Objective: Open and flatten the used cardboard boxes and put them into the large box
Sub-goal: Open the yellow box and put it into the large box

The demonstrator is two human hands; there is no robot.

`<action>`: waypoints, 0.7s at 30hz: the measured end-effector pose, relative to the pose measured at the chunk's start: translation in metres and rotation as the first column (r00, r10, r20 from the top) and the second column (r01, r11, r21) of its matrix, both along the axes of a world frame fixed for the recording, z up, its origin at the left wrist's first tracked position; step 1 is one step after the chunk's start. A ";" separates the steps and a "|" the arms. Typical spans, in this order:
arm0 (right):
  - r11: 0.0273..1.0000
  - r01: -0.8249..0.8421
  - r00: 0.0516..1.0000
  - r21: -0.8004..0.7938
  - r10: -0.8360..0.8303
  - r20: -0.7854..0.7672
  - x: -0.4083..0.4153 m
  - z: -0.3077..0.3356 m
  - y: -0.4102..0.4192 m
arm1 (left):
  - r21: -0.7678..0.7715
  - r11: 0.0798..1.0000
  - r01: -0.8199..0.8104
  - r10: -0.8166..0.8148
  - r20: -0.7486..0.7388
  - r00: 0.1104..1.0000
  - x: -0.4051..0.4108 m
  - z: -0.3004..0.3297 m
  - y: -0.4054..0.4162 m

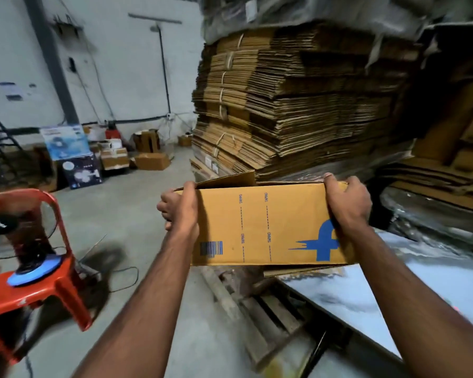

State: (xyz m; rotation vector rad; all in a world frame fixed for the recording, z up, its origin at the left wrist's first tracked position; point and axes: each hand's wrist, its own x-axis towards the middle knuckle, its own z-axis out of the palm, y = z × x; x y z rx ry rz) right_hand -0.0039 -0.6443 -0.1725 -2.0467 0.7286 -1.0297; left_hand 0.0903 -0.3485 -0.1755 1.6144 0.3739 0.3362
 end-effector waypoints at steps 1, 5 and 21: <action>0.999 0.039 0.999 -0.005 -0.039 0.008 -0.011 0.002 -0.020 | -0.014 0.999 0.034 -0.034 0.011 0.999 -0.003 0.003 -0.023; 0.979 0.204 0.979 -0.001 -0.204 0.011 -0.068 0.001 -0.101 | -0.085 0.978 0.192 -0.188 0.058 0.980 -0.025 0.003 -0.120; 0.878 0.473 0.881 0.075 -0.472 -0.033 -0.244 -0.110 -0.320 | -0.257 0.639 0.725 -0.757 -0.046 0.652 -0.104 -0.111 -0.399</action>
